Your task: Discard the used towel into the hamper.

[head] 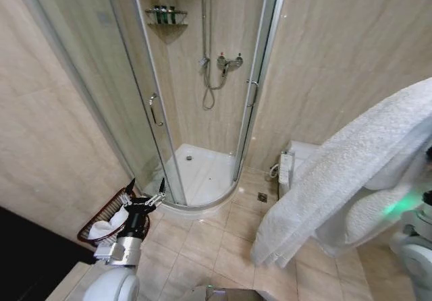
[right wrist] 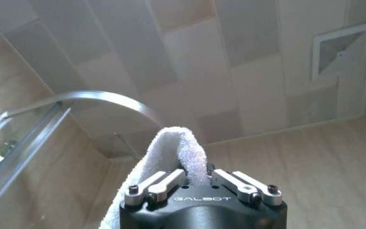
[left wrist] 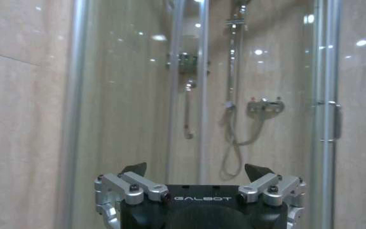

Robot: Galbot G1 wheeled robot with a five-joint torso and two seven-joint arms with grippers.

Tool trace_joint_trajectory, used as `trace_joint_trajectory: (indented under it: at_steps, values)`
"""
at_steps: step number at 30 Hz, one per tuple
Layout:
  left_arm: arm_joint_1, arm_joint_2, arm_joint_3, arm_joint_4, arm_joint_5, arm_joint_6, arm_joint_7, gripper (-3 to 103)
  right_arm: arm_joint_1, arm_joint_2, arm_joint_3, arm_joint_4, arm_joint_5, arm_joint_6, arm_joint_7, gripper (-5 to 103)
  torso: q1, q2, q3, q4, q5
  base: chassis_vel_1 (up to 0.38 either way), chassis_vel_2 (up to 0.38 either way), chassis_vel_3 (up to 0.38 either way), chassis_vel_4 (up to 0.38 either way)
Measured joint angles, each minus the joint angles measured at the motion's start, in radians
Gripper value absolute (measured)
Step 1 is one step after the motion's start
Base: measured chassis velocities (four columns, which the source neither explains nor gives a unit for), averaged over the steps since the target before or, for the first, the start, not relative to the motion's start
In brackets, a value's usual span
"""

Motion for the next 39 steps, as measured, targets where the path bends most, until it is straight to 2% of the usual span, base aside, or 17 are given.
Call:
trace_joint_trajectory:
  at_steps: [39]
  values:
    - [0.0,0.0,0.0,0.0,0.0,0.0,0.0,100,-0.004,0.004,-0.005,0.0,-0.029,0.003,-0.01,5,-0.002,-0.005,-0.003,-0.0001,-0.0001,0.111,0.107,0.108,0.109]
